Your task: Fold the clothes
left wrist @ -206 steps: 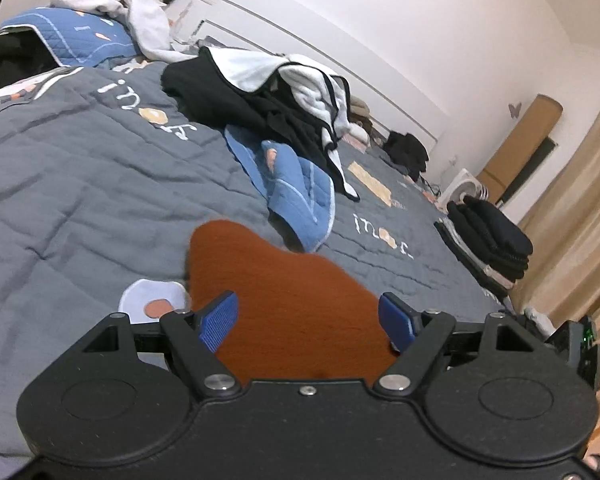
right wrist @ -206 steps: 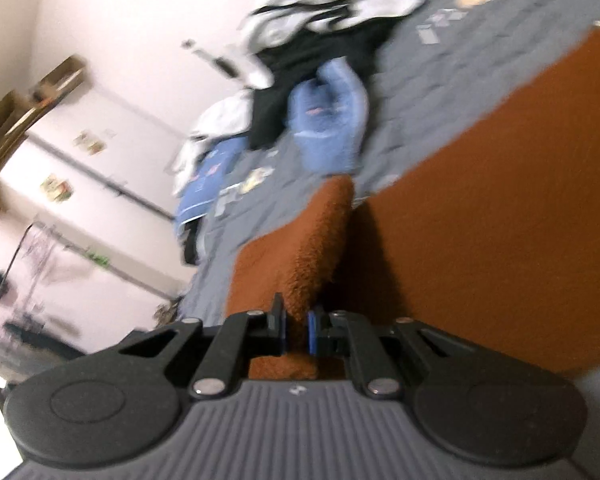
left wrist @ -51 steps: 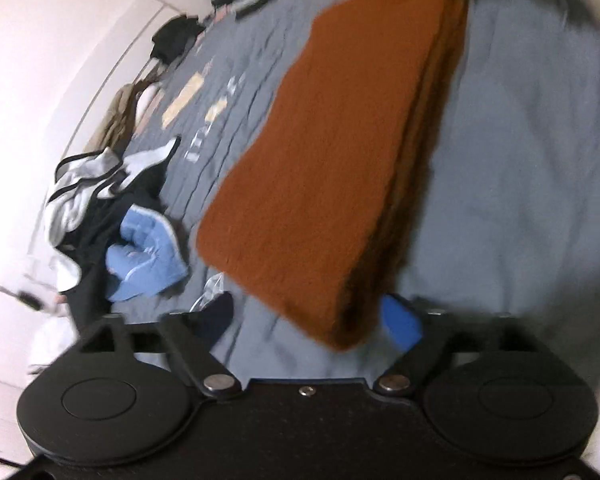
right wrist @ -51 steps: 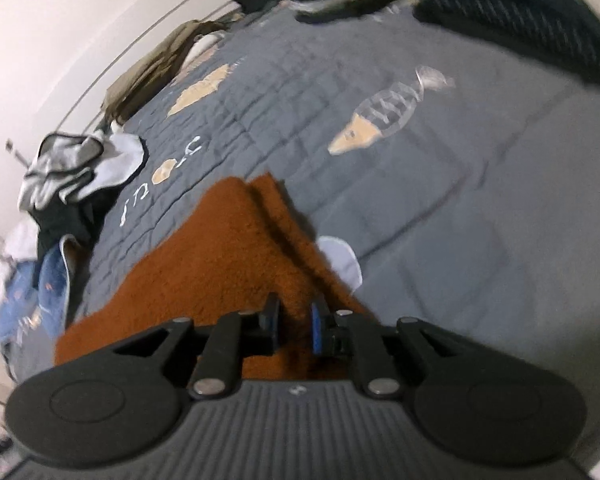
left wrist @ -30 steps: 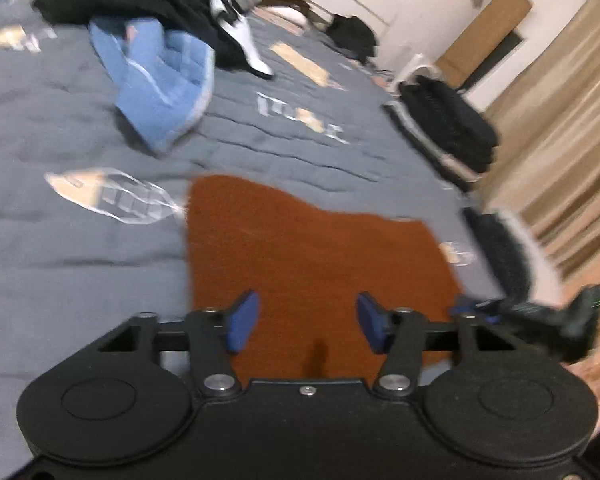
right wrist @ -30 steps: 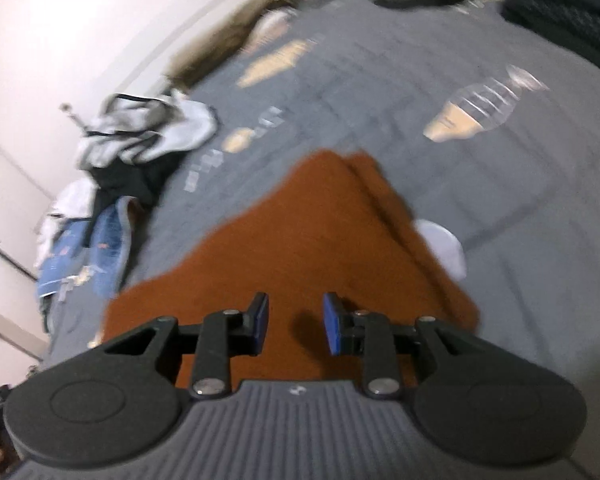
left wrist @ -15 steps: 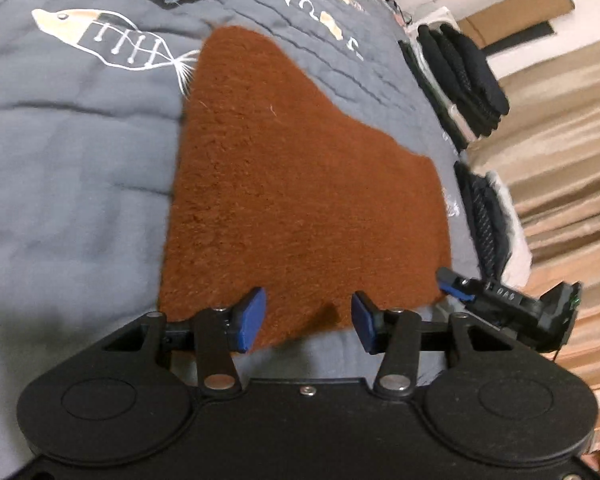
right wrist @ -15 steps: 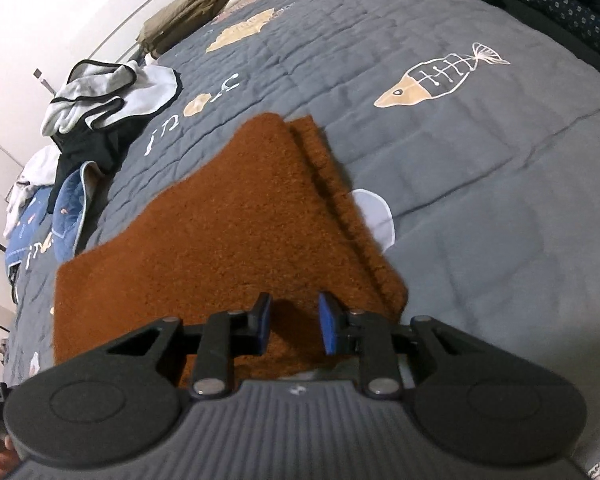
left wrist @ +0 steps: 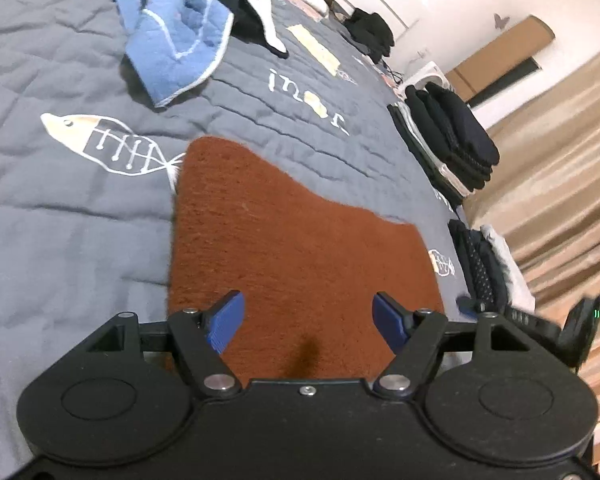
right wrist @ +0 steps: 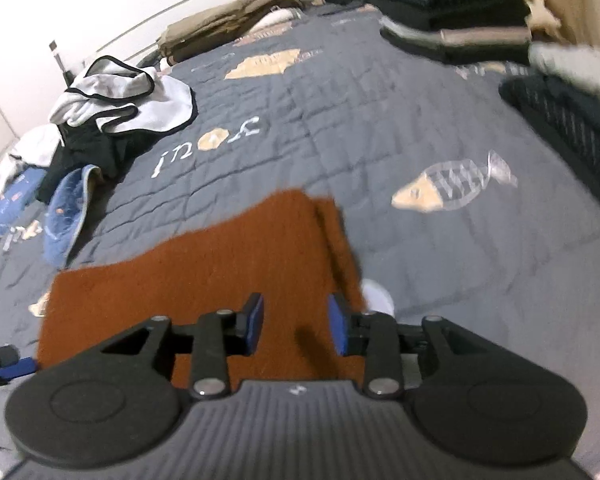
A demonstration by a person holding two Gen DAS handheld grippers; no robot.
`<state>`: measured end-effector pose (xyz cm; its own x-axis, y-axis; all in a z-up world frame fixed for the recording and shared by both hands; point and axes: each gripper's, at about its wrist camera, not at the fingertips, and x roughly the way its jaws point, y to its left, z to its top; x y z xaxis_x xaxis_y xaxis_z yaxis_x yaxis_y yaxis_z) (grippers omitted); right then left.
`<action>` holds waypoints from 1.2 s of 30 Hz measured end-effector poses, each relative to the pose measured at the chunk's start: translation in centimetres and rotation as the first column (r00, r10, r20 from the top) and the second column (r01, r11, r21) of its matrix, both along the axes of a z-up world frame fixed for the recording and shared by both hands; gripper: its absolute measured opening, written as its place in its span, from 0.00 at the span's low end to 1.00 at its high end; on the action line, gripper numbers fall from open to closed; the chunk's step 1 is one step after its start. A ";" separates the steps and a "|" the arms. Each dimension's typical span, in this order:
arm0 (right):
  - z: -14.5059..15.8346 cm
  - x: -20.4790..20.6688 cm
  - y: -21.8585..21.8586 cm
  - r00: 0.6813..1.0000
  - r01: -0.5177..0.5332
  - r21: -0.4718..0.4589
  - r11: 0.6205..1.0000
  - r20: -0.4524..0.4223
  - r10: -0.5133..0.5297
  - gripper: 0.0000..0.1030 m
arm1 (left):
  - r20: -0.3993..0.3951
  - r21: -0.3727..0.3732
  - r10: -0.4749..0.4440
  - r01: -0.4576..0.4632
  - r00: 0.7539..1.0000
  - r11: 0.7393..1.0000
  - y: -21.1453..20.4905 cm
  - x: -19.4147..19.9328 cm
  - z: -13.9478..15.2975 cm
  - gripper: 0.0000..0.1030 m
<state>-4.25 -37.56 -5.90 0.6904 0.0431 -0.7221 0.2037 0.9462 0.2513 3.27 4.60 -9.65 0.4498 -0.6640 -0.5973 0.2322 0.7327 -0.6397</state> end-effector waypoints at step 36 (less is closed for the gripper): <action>-1.7 8.8 -1.1 0.996 0.078 0.065 0.995 0.041 -0.081 0.09 | 0.130 0.091 -0.039 0.028 0.991 0.996 0.4 -1.6 2.0 0.74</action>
<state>4.58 -38.69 -7.62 0.7245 0.0311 -0.6886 0.2653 0.9094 0.3203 1.71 5.04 -7.61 0.5066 -0.6273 -0.5915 0.3353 0.7754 -0.5351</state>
